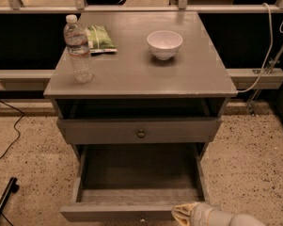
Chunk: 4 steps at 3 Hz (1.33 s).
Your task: Close middle drawer
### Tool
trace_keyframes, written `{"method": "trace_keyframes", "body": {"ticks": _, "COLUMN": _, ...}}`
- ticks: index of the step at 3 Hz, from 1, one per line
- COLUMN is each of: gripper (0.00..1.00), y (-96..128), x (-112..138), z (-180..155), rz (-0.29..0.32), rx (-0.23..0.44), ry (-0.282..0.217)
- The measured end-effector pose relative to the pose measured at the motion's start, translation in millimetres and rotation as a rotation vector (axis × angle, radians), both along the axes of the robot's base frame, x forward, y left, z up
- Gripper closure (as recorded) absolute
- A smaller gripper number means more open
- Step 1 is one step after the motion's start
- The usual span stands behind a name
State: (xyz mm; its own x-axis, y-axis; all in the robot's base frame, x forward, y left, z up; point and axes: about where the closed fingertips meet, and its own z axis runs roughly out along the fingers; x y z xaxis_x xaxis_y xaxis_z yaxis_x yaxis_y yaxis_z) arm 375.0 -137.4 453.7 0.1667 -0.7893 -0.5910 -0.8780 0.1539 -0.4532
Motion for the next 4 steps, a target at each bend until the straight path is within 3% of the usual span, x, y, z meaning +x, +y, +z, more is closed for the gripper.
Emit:
{"method": "trace_keyframes", "body": {"ticks": 2, "gripper": 1.00, "y": -15.7, "x": -5.0, "z": -1.4, "rz": 0.036, "rx": 0.069, "ry": -0.001}}
{"method": "trace_keyframes", "body": {"ticks": 4, "gripper": 1.00, "y": -26.3, "x": -18.6, "z": -18.0, "rz": 0.161, "rx": 0.028, "ry": 0.058}}
